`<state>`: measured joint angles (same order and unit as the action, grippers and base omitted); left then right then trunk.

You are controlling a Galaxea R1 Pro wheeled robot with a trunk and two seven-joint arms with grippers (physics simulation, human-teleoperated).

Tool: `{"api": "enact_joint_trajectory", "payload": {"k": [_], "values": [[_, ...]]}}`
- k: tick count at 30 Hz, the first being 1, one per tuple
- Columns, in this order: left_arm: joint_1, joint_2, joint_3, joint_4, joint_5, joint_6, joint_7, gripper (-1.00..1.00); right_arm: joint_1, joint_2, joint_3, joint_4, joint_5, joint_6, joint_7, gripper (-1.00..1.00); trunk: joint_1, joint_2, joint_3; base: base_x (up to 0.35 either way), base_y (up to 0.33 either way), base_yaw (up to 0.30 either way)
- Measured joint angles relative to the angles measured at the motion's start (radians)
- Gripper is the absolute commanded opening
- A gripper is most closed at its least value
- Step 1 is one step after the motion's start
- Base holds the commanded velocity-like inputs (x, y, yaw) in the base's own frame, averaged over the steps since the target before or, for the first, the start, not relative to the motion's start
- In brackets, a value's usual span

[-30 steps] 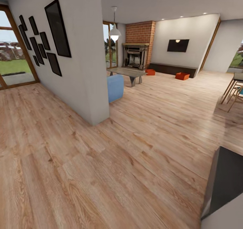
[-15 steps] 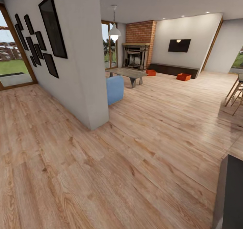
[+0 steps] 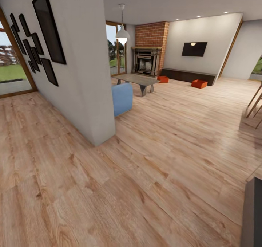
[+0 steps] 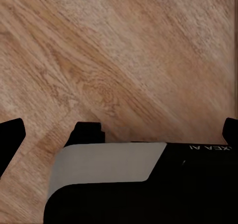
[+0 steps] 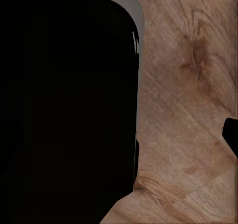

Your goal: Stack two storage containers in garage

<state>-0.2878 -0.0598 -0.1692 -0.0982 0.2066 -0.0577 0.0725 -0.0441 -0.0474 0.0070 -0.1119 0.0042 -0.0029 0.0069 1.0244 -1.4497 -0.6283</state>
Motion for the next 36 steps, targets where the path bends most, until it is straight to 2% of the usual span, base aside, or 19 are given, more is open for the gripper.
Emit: {"api": "enact_joint_trajectory", "payload": {"k": [21, 36], "values": [[-0.001, 0.001, -0.003, -0.001, -0.001, 0.001, 0.001, 1.0, 0.0, 0.0, 0.0, 0.0, 0.0, 0.0, 0.001, 1.0, 0.0, 0.0, 0.0, 0.327, -0.133, 0.0], [-0.001, 0.001, -0.003, 0.0, -0.001, 0.001, 0.002, 1.0, 0.0, -0.004, 0.0, -0.002, 0.004, -0.001, 0.001, 1.0, 0.0, 0.0, -0.001, 0.342, -0.019, -0.027]]}}
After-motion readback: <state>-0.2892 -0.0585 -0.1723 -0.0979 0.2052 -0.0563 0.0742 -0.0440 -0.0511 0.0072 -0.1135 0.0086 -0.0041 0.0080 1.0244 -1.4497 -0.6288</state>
